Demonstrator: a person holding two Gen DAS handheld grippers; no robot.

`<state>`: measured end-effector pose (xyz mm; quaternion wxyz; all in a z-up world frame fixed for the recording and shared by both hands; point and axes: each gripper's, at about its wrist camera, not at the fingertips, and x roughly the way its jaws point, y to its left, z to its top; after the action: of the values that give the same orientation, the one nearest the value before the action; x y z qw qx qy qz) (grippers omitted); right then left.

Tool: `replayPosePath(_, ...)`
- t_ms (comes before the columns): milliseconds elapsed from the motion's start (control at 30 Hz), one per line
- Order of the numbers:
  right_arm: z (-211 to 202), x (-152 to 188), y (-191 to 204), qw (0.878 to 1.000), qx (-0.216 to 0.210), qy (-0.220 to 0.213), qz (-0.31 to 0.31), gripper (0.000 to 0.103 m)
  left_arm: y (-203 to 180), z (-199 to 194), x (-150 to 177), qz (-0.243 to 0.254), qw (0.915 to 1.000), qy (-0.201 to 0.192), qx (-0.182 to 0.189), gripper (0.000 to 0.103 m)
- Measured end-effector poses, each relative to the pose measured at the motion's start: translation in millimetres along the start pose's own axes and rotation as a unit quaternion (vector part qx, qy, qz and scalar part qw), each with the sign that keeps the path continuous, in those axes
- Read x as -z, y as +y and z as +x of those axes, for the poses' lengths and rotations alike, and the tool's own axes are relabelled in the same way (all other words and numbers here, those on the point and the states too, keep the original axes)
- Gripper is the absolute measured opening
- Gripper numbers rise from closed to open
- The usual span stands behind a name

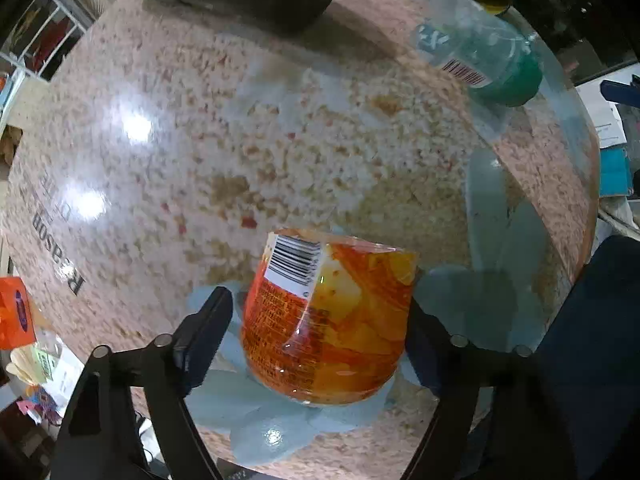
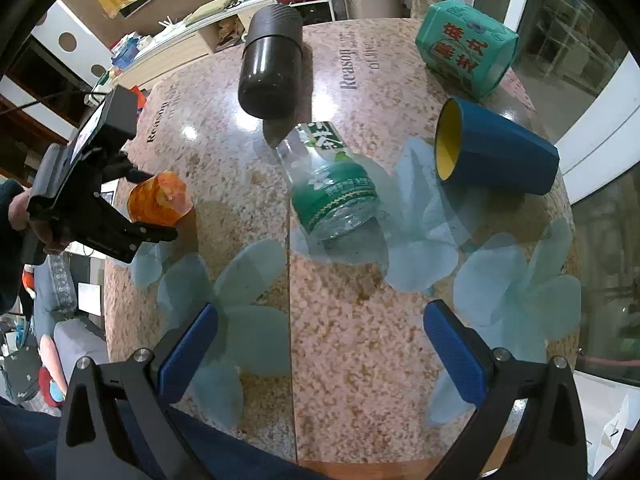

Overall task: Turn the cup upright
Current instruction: 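Close the left tool's fingers around the orange cup's body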

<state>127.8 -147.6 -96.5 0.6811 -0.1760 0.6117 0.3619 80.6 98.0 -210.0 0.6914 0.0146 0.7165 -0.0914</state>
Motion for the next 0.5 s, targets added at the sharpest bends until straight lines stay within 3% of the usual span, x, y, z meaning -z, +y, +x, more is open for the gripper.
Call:
replayPosePath(33, 0, 0, -1, 1.0, 0.0, 0.0, 0.002, 0.103, 1, 2, 1, -0.003, 1.0, 0.001, 0.002, 0.072)
replayPosePath(167, 0, 1, -1, 1.0, 0.0, 0.001, 0.007, 0.103, 3, 1, 11, -0.006, 0.9996, -0.012, 0.024, 0.071)
replayPosePath(300, -3, 3, 4, 1.0, 0.001, -0.002, 0.007, 0.103, 3, 2, 25, -0.027, 0.9992, -0.018, 0.022, 0.071)
replayPosePath(400, -7, 3, 7, 1.0, -0.003, -0.009, 0.012, 0.103, 3, -11, 38, -0.077, 0.9957, -0.037, 0.036, 0.071)
replayPosePath(500, -16, 4, 9, 0.999, -0.012, -0.021, 0.025, 0.103, 4, -33, 52, -0.131, 0.9868, -0.076, 0.058, 0.071)
